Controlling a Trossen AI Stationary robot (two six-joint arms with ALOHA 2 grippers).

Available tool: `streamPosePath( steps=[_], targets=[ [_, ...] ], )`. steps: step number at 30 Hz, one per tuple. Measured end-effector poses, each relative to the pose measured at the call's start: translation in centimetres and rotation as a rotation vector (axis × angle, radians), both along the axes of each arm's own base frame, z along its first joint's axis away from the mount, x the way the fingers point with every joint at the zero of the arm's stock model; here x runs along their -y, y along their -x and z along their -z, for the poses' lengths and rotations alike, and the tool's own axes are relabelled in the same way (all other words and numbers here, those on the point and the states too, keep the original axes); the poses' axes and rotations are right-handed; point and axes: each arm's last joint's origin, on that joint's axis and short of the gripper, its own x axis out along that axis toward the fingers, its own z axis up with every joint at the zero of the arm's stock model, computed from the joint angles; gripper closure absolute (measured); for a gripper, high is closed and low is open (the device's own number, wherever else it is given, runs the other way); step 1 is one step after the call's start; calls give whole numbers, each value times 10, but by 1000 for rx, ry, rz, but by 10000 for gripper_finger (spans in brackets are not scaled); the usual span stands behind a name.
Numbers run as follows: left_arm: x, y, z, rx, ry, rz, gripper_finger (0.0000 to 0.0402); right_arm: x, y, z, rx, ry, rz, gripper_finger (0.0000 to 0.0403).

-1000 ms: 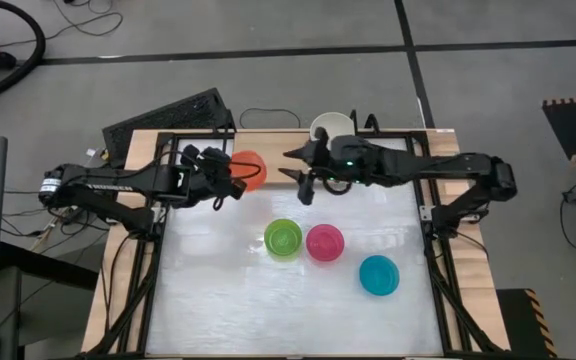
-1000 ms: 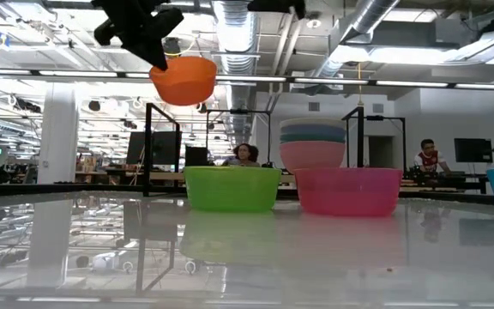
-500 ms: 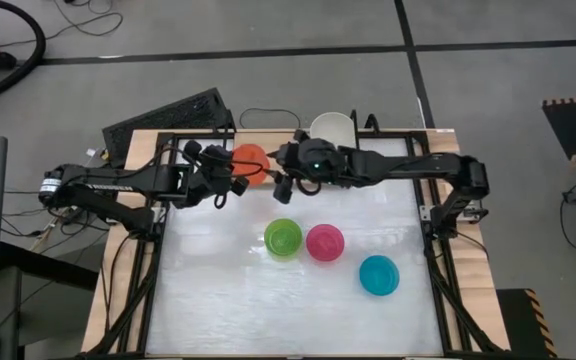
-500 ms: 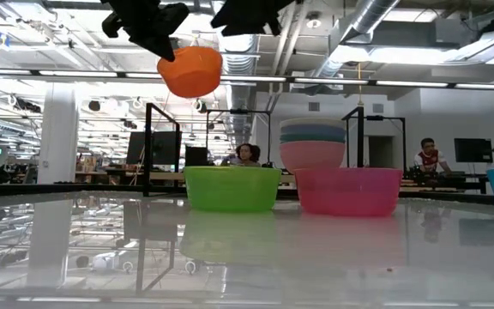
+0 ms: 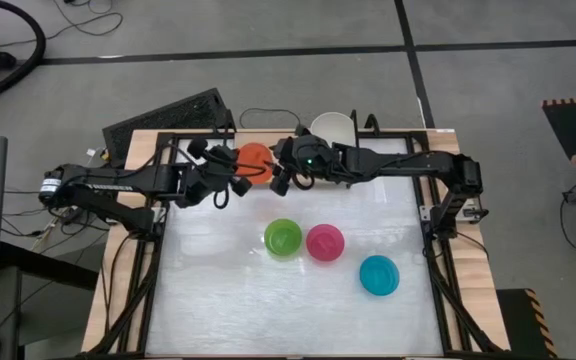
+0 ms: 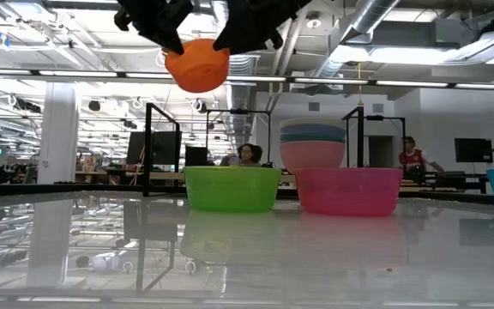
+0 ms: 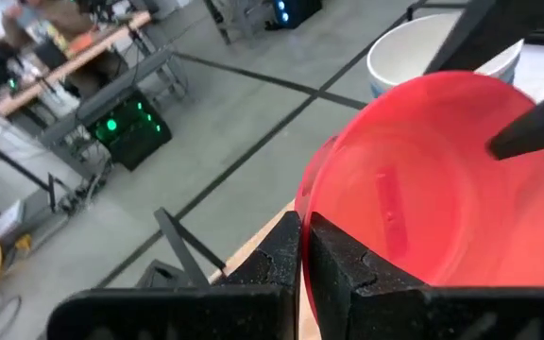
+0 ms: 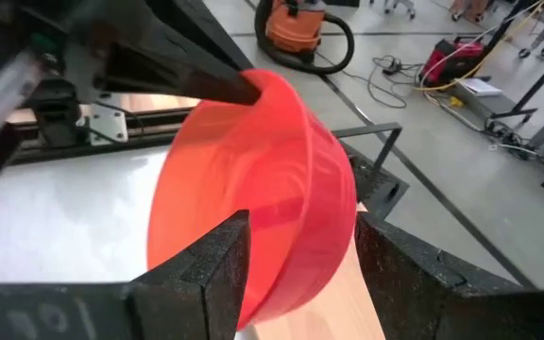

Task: Place and stack bowls onto a shelf
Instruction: Put the orange bowl on the shelf

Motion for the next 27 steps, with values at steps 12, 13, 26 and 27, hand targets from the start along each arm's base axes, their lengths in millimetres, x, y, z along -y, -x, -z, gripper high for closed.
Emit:
streamPosePath(
  steps=[12,13,26,27],
  targets=[
    [1,-7,-10,28,-56,85,401,8,3,2,-25,0,48,363],
    [1,-8,-11,39,-52,92,401,9,3,3,-24,-3,52,378],
    [3,-10,-10,43,-11,183,376,23,6,6,-20,-87,78,380],
    [3,-10,-10,42,-9,188,365,24,7,6,-21,-88,80,380]
  ],
)
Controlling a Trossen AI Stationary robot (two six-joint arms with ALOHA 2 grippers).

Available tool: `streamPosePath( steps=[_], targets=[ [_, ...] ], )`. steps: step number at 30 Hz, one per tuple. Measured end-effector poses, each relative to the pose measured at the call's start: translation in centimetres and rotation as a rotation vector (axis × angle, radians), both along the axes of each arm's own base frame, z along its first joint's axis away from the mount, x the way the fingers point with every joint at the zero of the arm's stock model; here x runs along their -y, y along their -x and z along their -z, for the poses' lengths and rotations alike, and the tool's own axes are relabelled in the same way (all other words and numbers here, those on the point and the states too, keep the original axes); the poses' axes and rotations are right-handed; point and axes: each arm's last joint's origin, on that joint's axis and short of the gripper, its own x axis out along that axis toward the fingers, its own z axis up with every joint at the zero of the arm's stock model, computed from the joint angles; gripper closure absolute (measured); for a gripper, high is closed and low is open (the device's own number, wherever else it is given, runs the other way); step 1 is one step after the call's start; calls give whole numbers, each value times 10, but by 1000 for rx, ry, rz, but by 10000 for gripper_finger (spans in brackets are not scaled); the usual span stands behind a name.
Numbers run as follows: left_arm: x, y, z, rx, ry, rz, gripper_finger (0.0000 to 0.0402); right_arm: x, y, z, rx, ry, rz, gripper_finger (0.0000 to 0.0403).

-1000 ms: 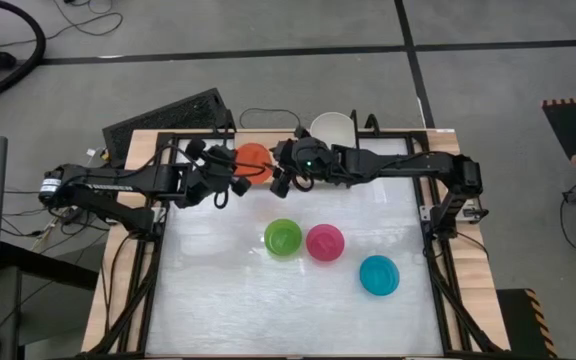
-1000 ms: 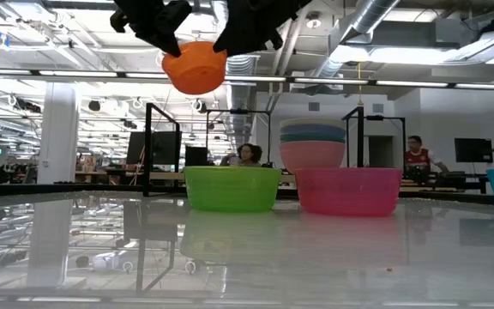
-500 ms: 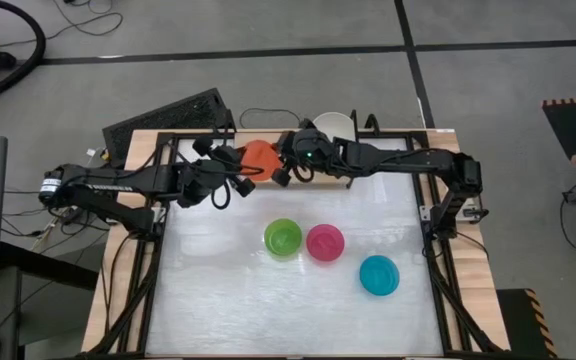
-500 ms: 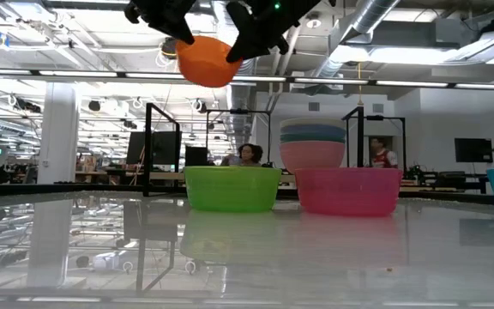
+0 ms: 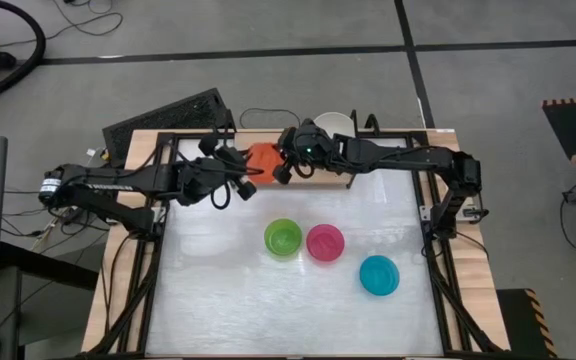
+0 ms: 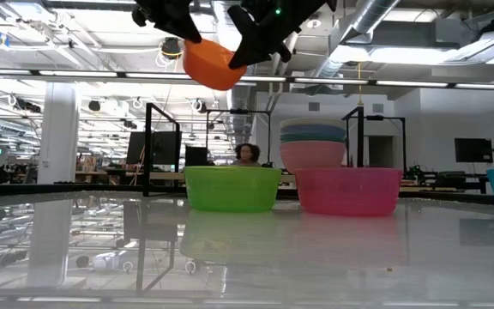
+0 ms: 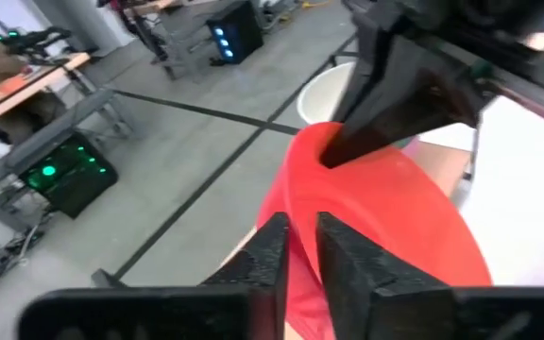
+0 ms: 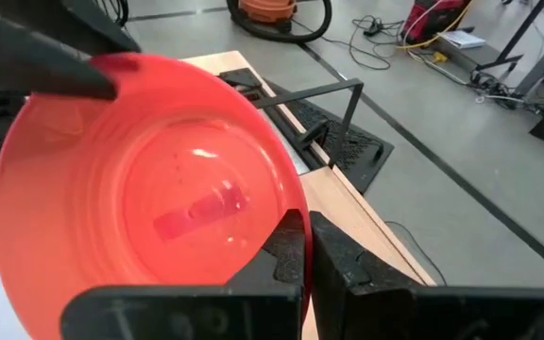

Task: Place and stack bowls onto a shelf
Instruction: Put the orange bowl on the shelf

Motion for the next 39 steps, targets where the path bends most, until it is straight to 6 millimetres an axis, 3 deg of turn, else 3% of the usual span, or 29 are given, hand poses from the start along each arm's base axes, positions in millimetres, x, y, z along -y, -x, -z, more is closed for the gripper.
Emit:
streamPosePath(
  steps=[11,18,30,39],
  targets=[
    [1,-1,0,2,21,40,230,0,1,2,-14,-11,4,380],
    [-1,4,-4,1,-13,6,174,5,2,2,-9,-21,29,380],
    [-1,39,-28,88,-34,-35,163,15,4,2,1,-35,63,380],
    [-1,80,-39,152,14,-110,163,45,4,21,-21,-217,98,380]
  ],
)
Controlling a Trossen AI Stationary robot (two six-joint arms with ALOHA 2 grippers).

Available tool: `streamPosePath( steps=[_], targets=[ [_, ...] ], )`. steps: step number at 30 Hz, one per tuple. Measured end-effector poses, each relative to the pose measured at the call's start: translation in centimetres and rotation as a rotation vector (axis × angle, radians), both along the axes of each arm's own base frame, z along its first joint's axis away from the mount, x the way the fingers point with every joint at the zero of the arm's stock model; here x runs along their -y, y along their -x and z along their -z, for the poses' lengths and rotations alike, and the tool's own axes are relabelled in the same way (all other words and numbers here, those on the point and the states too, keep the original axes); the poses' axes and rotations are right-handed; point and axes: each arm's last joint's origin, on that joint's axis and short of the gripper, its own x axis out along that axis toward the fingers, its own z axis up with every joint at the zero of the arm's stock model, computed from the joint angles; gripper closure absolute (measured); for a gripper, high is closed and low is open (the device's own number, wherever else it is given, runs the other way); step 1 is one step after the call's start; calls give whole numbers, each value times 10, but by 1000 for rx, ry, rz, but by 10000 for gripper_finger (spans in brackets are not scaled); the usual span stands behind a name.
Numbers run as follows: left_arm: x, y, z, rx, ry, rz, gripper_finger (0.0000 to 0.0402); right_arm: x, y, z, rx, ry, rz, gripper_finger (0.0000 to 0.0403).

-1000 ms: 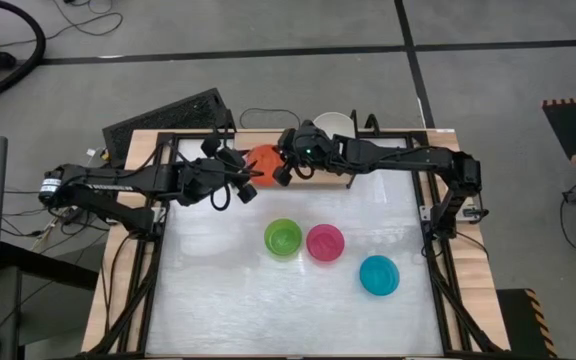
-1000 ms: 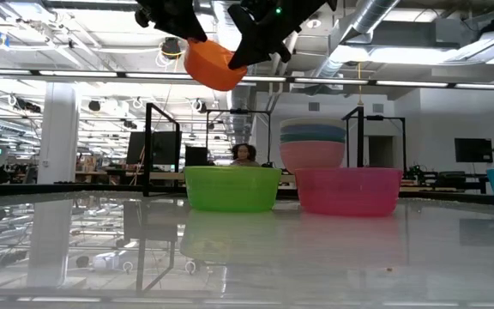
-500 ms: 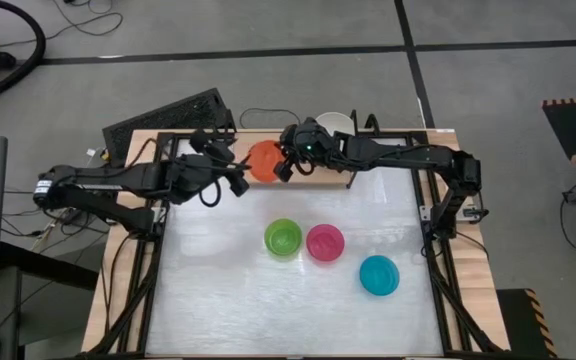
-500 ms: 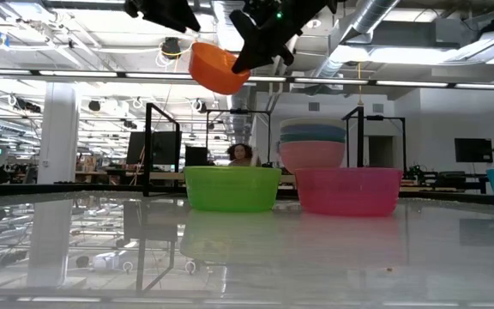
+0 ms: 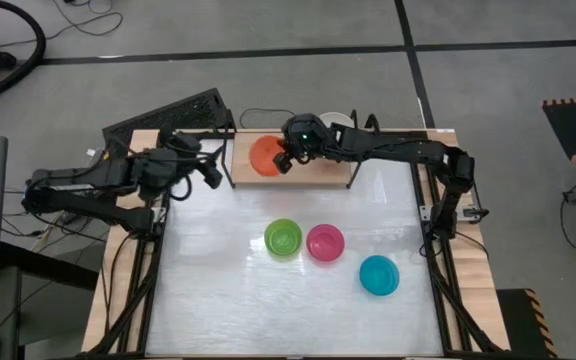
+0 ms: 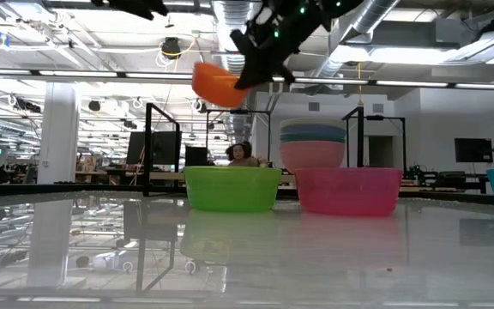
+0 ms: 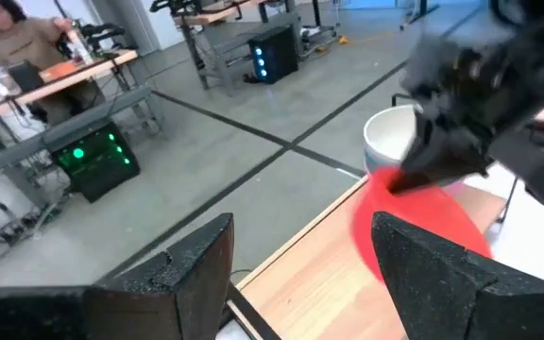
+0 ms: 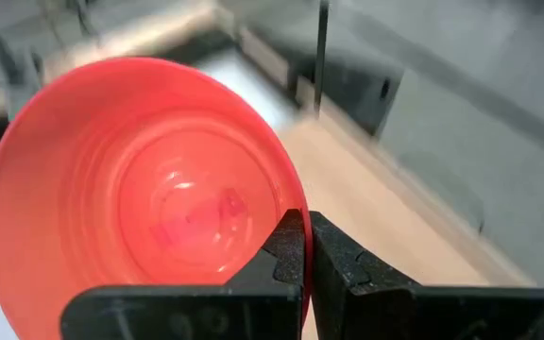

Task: Place and stack bowls onto a shelf
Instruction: Put the orange bowl on the shelf

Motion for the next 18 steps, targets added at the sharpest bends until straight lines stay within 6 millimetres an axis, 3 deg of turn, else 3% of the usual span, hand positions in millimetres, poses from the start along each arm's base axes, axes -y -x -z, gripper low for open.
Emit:
streamPosePath(
  steps=[5,10,18],
  targets=[
    [0,21,-2,55,45,-55,163,21,-7,5,-59,-90,20,380],
    [0,37,-2,82,75,-84,163,43,-28,10,-111,-128,14,380],
    [0,47,2,93,134,-108,163,79,-61,22,-155,-154,15,380]
  ],
)
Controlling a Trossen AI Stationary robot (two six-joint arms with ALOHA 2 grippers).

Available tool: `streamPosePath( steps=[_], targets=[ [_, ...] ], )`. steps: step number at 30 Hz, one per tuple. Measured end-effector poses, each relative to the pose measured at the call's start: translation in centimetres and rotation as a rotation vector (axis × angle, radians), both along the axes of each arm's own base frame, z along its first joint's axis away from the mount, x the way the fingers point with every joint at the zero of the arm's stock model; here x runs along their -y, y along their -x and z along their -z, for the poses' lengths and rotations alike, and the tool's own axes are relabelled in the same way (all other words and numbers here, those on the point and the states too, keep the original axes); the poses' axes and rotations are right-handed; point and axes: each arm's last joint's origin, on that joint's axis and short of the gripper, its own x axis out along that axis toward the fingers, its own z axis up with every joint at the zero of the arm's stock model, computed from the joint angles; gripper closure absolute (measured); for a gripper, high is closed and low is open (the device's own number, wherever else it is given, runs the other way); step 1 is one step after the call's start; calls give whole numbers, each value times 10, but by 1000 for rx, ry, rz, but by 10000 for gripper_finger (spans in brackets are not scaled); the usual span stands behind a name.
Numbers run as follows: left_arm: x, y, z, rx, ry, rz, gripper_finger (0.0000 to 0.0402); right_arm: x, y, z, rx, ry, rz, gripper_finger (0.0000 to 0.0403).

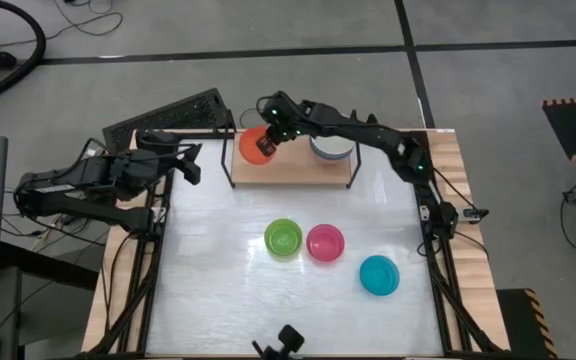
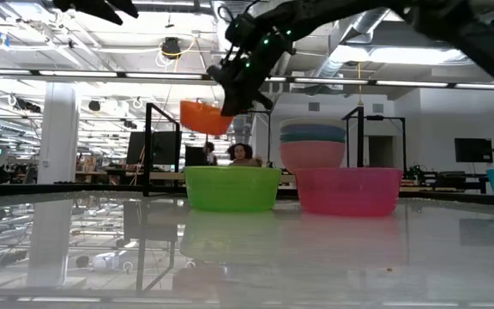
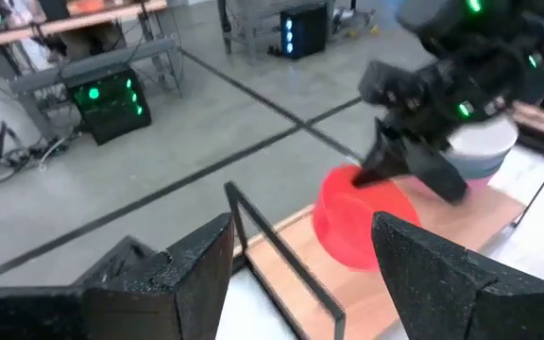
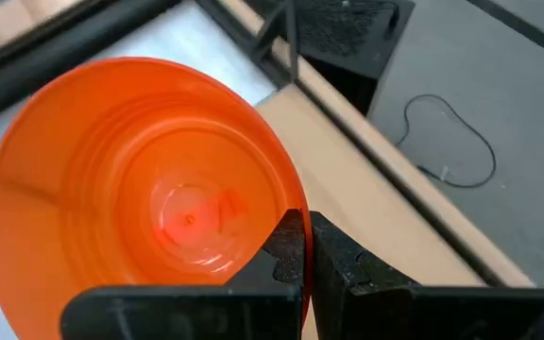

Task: Place and stack bowls onto a shelf
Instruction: Put the orange bowl on the shelf

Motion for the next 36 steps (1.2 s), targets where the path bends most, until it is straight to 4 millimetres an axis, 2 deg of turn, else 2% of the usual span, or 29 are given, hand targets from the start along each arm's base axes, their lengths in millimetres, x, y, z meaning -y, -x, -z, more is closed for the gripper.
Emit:
streamPosePath(
  steps=[5,10,15,21,28,36],
  targets=[
    [0,1,4,-1,35,-17,163,16,-13,13,-39,-6,7,380],
    [0,2,4,15,50,-19,163,19,-19,38,-98,-31,8,380],
    [0,2,5,13,51,-19,163,24,-23,55,-114,-36,13,380],
    [0,2,6,21,75,-15,163,28,-25,63,-111,-39,27,380],
    [1,4,9,3,93,-25,163,31,-25,63,-105,-34,38,378],
    [1,4,9,-8,87,-19,163,37,-22,62,-84,-49,118,316]
  ],
)
